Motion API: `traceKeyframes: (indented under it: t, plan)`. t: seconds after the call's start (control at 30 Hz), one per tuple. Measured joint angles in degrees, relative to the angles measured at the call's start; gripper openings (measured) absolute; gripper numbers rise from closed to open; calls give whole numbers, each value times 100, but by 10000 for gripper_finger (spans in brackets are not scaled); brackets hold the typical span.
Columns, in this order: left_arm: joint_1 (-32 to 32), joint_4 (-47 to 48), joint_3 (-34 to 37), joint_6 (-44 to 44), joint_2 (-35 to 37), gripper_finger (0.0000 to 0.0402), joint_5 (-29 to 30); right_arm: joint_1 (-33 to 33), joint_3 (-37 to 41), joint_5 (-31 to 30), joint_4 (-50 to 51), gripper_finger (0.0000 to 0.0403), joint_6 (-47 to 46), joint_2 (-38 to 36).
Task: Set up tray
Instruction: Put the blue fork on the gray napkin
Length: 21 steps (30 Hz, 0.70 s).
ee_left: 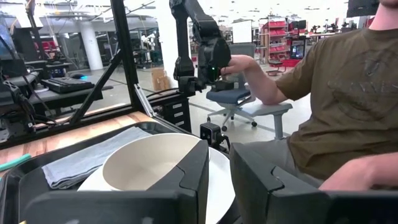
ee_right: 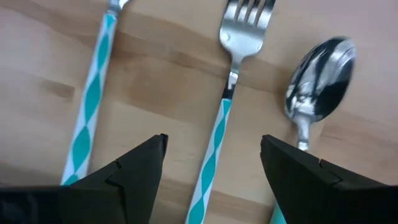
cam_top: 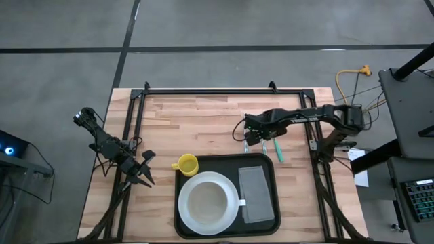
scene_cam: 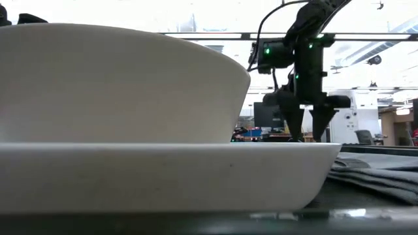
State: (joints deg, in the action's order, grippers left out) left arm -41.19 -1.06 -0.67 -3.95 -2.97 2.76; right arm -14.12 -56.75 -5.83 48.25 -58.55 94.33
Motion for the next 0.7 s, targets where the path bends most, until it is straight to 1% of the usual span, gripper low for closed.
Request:
traceKeyframes:
  t: [0.37,0.53,0.6,0.7]
  plan:
    - [1,0,0,-2,-1,48,0,-115,9,138,-162,247,3,637]
    - [2,-2,0,0,-1,48,2,-115,-17,135,-180,251,10,843]
    - [1,-1,0,-2,0,48,0,-114,-22,134,-173,253,127,906]
    - [0,-2,0,-2,-1,48,2,-115,-20,112,-198,255,582,917]
